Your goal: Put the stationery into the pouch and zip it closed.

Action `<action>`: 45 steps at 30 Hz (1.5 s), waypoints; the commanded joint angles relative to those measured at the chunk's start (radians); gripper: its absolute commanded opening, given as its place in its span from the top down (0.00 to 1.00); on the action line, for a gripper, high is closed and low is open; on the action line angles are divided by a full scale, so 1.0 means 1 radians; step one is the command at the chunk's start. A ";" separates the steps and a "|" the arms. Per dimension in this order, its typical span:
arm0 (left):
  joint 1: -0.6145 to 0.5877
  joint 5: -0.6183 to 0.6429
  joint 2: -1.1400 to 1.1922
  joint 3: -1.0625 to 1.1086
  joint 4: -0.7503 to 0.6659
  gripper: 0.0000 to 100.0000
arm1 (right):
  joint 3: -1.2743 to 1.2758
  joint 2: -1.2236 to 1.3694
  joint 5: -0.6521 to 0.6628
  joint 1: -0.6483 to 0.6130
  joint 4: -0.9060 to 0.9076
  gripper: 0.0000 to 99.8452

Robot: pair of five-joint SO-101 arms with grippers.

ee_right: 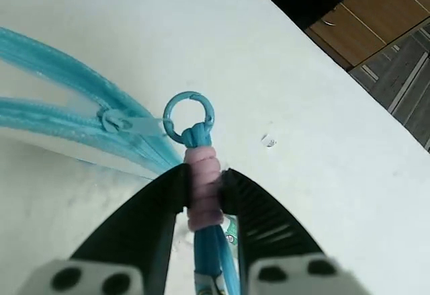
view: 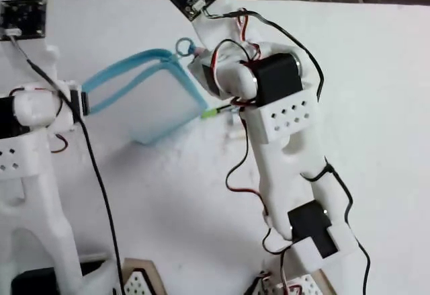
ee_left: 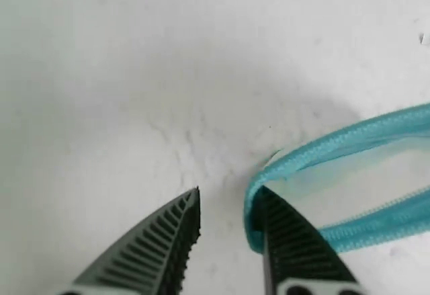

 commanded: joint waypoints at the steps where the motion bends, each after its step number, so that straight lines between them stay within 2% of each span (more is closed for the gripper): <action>1: 0.062 0.009 0.203 0.025 0.075 0.76 | -0.003 -0.005 -0.002 0.010 -0.015 0.98; 7: 0.076 0.015 0.271 0.018 0.075 0.76 | -0.003 -0.005 -0.002 0.010 -0.015 0.98; 10: 0.070 0.071 0.329 0.017 0.075 0.76 | -0.003 -0.005 -0.002 0.008 -0.015 0.98; 17: 0.068 0.106 0.427 -0.029 0.078 0.76 | -0.003 -0.005 -0.003 0.007 -0.015 0.98; 19: 0.071 0.106 0.435 -0.063 0.094 0.79 | -0.003 -0.005 -0.003 0.007 -0.015 0.98; 23: 0.068 0.109 0.430 -0.138 0.097 0.99 | -0.003 -0.005 -0.003 0.010 -0.015 0.98; 28: 0.053 0.107 0.337 -0.175 0.100 0.95 | -0.003 -0.005 -0.002 0.007 -0.013 0.98; 30: 0.053 0.069 0.266 -0.173 0.101 0.95 | -0.003 -0.005 -0.002 0.004 -0.012 0.98; 32: 0.053 0.026 0.188 -0.173 0.101 0.92 | -0.003 -0.005 -0.002 0.004 -0.008 0.94; 35: 0.030 0.043 0.061 -0.173 0.101 0.86 | -0.003 -0.007 -0.002 0.004 0.002 0.82; 39: 0.021 0.037 -0.096 -0.173 0.103 0.90 | -0.009 -0.015 0.000 0.004 0.021 0.70; 45: 0.025 0.037 -0.185 -0.175 0.103 0.90 | -0.012 -0.027 0.000 0.002 0.022 0.69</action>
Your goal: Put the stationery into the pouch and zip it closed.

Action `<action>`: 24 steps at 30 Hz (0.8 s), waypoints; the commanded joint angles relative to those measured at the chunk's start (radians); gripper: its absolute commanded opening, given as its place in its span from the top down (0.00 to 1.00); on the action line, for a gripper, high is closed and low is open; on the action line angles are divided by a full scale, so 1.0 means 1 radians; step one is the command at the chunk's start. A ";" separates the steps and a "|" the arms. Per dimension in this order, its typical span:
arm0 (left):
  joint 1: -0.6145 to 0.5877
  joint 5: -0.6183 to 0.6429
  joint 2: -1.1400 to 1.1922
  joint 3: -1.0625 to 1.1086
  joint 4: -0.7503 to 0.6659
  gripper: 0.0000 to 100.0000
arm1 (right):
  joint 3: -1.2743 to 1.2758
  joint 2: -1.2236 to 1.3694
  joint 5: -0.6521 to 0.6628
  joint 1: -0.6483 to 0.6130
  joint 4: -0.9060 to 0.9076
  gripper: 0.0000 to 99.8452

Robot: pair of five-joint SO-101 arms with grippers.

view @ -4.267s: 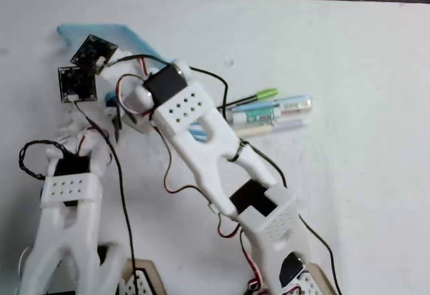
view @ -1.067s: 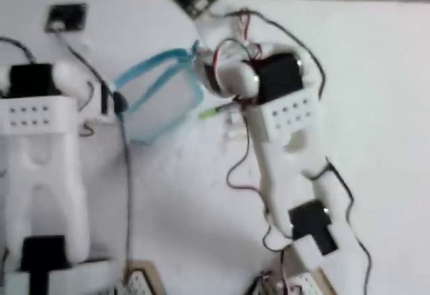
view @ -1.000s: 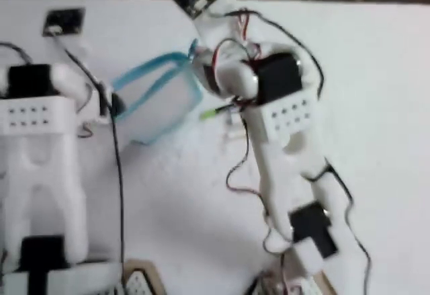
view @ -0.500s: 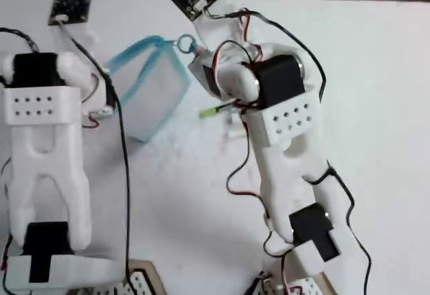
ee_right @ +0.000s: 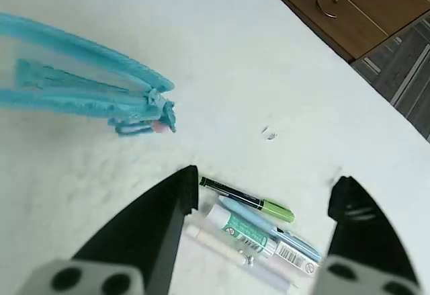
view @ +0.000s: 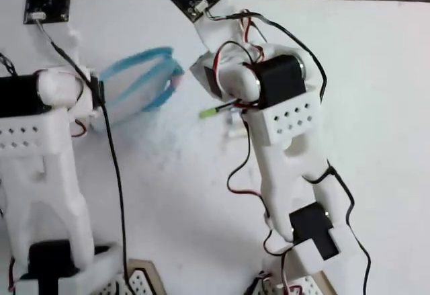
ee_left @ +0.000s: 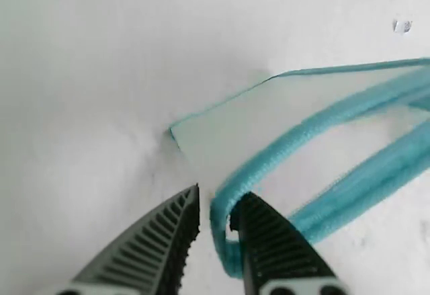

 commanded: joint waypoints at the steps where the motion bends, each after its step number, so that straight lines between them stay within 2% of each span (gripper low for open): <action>1: -0.007 -0.003 -0.048 -0.014 0.002 0.90 | -0.014 -0.038 0.000 0.005 0.002 0.69; 9: -0.008 -0.003 -0.047 0.008 0.003 0.90 | -0.003 -0.070 0.000 0.068 0.002 0.69; 13: -0.012 -0.003 -0.045 0.123 0.002 0.90 | -0.003 -0.005 0.000 0.133 0.002 0.69; 16: -0.067 -0.005 -0.044 0.175 0.000 0.90 | -0.003 0.073 -0.002 0.171 0.002 0.69; 20: -0.137 -0.015 -0.042 0.178 -0.002 0.90 | -0.008 0.225 -0.083 0.191 -0.004 0.69; 24: -0.145 -0.015 -0.042 0.201 -0.002 0.90 | -0.014 0.406 -0.173 0.194 -0.015 0.69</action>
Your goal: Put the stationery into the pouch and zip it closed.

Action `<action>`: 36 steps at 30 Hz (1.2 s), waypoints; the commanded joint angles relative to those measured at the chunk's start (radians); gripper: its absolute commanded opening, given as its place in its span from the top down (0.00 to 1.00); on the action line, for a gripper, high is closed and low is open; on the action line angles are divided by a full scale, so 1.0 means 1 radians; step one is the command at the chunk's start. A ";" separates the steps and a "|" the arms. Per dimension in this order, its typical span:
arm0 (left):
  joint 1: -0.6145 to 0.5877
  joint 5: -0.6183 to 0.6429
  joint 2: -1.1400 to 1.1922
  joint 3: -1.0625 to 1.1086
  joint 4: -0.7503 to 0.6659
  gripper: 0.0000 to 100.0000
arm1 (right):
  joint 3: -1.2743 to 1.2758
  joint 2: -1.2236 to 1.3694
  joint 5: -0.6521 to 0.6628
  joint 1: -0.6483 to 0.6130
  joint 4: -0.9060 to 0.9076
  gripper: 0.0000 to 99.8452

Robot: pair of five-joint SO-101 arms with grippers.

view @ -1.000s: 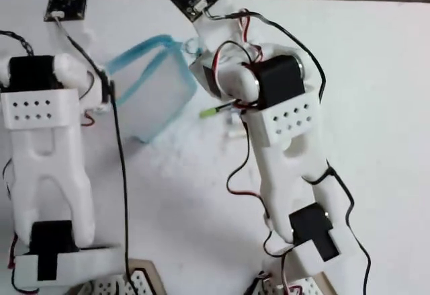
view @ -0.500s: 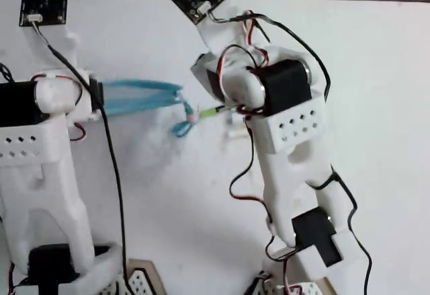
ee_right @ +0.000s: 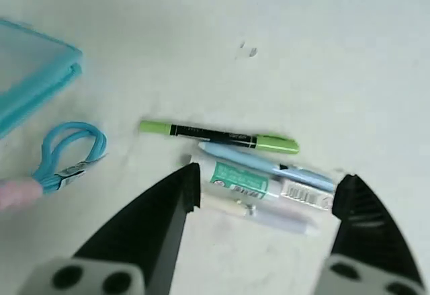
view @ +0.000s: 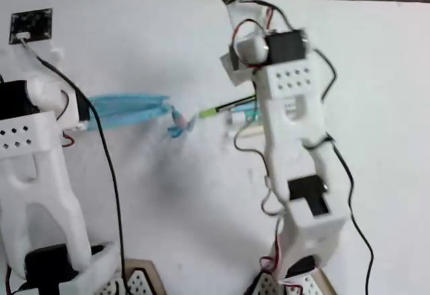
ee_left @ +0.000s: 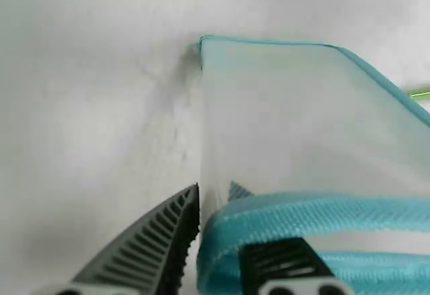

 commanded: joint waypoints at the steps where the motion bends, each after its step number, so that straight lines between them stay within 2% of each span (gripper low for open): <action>1: -0.007 -0.006 -0.027 0.029 -0.002 0.90 | -0.017 0.130 -0.087 0.015 -0.019 0.69; 9: -0.012 -0.008 -0.027 0.091 -0.005 0.90 | -0.018 0.337 -0.328 0.054 -0.028 0.69; 12: -0.012 -0.008 -0.027 0.091 -0.005 0.90 | -0.018 0.340 -0.508 0.081 -0.027 0.70; 15: -0.012 -0.008 -0.027 0.091 -0.005 0.90 | -0.018 0.343 -0.733 0.102 -0.027 0.76; 18: -0.012 -0.008 -0.027 0.091 -0.005 0.90 | -0.014 0.355 -0.885 0.111 -0.033 0.82; 33: -0.012 -0.008 -0.028 0.091 -0.005 0.90 | -0.017 0.526 -0.944 0.127 -0.088 0.82; 36: -0.012 -0.008 -0.028 0.091 -0.005 0.90 | -0.017 0.555 -0.942 0.127 -0.096 0.86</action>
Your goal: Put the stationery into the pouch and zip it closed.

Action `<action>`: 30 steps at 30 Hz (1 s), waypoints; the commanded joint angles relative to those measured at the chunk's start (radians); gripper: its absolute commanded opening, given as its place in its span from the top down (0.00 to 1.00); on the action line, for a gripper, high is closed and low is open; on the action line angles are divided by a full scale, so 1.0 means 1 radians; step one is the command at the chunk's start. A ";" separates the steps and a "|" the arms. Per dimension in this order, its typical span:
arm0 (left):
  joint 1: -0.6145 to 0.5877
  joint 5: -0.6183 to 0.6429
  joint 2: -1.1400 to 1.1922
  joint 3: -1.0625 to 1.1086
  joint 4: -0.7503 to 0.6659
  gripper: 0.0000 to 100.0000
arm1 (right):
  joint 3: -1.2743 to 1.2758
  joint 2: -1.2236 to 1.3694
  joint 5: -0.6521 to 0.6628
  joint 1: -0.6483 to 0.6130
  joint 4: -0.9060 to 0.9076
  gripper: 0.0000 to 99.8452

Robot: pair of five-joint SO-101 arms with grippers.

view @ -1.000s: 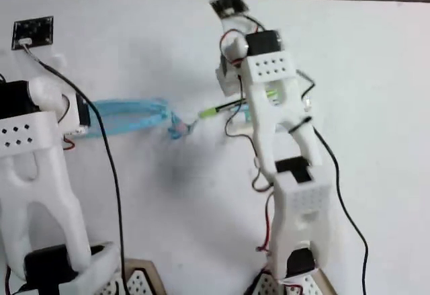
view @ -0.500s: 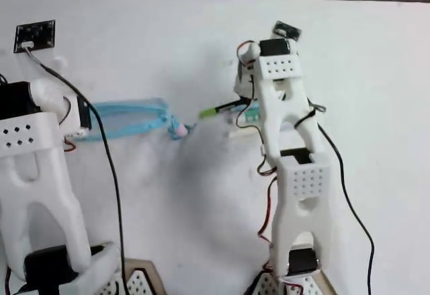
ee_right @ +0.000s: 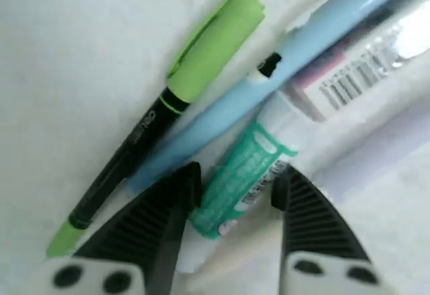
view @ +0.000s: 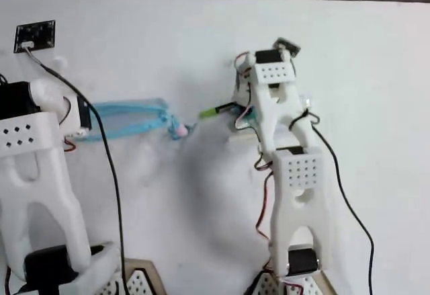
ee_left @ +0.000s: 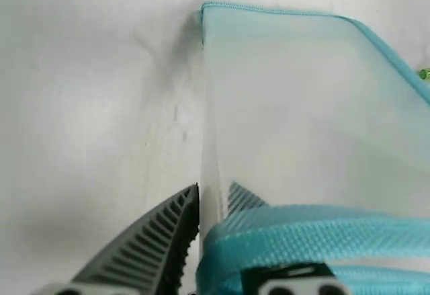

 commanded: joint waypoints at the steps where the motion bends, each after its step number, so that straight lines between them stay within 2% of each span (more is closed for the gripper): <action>1: -0.008 -0.008 -0.027 0.003 -0.003 0.90 | -0.012 0.015 0.003 0.016 -0.007 0.89; 5: -0.007 -0.008 -0.027 0.003 -0.003 0.90 | -0.012 0.010 0.112 0.013 -0.008 0.99; 13: -0.004 -0.008 -0.027 0.003 -0.005 0.90 | -0.011 -0.070 0.216 -0.028 0.010 0.98; 22: -0.004 -0.009 -0.027 0.005 -0.005 0.90 | -0.011 -0.275 0.585 -0.056 0.180 0.98; 24: -0.004 -0.009 -0.027 0.006 -0.005 0.90 | -0.002 -0.318 0.620 -0.056 0.246 0.98; 30: -0.004 -0.008 -0.027 0.006 -0.005 0.90 | 0.199 -0.568 0.628 -0.031 0.246 0.98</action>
